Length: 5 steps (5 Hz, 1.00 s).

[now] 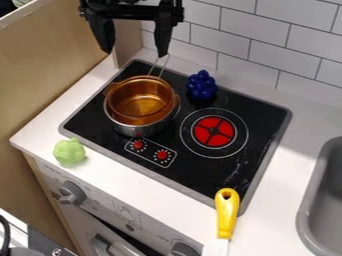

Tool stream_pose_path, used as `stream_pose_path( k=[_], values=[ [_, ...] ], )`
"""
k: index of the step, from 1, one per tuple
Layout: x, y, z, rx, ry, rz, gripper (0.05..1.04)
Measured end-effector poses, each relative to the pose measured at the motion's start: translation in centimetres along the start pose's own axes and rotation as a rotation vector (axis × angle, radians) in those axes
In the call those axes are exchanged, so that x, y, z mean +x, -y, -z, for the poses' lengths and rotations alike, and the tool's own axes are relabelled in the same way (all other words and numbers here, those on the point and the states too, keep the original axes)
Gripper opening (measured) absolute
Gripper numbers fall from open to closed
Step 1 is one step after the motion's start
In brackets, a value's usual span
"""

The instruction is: Put the yellow knife on the right burner

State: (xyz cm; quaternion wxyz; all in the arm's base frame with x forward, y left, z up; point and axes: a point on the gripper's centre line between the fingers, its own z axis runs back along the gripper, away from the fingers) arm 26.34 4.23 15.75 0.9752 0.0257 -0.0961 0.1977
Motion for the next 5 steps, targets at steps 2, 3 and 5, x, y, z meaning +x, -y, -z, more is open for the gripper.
stream_pose_path(
  k=[2, 3, 5],
  values=[
    [-2.6, 1.9, 0.9, -0.043, -0.035, 0.014, 1.0],
    [-3.8, 3.3, 0.8, -0.047, -0.029, -0.002, 1.0],
    [-7.4, 6.7, 2.3, -0.027, 0.014, -0.053, 0.999]
  ],
)
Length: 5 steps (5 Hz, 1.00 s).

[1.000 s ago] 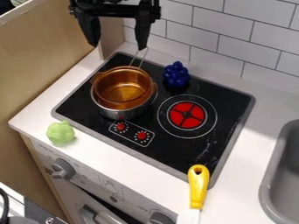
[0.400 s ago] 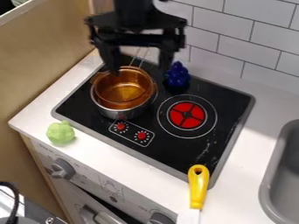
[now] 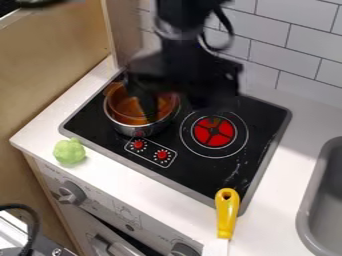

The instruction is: Put the yellow knife on the right burner

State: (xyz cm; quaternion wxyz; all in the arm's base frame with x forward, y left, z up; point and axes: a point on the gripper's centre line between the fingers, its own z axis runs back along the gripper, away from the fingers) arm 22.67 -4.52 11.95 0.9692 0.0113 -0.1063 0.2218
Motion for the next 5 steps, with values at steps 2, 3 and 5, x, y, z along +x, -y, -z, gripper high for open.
stream_pose_path(
  k=[2, 3, 5],
  values=[
    [-3.0, 2.3, 2.2, 0.034, 0.001, 0.001, 0.999],
    [-4.4, 2.4, 4.2, 0.052, 0.033, 0.03, 1.0],
    [-5.5, 2.6, 6.4, 0.07, 0.085, 0.056, 0.999]
  ],
)
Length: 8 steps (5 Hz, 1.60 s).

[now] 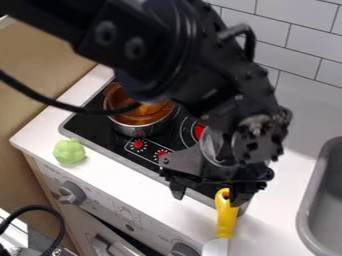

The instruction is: Put the yellow knife on the right burner

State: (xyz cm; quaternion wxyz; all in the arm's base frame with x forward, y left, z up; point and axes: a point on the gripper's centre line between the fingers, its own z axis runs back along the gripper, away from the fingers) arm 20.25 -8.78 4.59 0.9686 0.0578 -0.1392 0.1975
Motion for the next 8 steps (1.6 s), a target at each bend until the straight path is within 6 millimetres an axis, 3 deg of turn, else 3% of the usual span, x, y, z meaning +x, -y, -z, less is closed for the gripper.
stream_pose_path(
  k=[4, 7, 8],
  values=[
    [-0.8, 1.9, 0.5, -0.052, 0.027, -0.045, 0.999],
    [-0.7, 2.7, 2.3, -0.038, 0.062, -0.036, 1.0],
    [-1.1, 1.9, 2.8, -0.022, 0.054, -0.032, 0.953]
  ],
)
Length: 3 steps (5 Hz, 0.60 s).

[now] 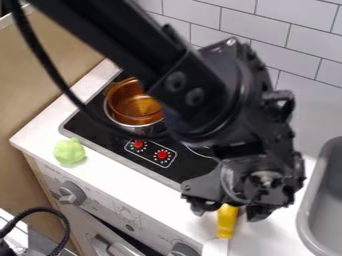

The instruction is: Put the yellow knife on the right burner

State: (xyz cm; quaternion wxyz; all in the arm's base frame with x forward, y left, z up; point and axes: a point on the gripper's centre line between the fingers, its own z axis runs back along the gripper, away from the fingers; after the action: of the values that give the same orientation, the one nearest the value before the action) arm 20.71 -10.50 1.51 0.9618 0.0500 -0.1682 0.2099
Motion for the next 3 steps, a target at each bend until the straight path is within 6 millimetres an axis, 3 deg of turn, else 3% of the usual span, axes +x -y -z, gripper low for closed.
stream_pose_path(
  k=[2, 3],
  values=[
    [0.9, -0.7, 0.1, -0.05, -0.01, -0.01, 0.466],
    [1.6, -1.5, -0.5, -0.095, -0.012, 0.003, 0.465]
  ],
)
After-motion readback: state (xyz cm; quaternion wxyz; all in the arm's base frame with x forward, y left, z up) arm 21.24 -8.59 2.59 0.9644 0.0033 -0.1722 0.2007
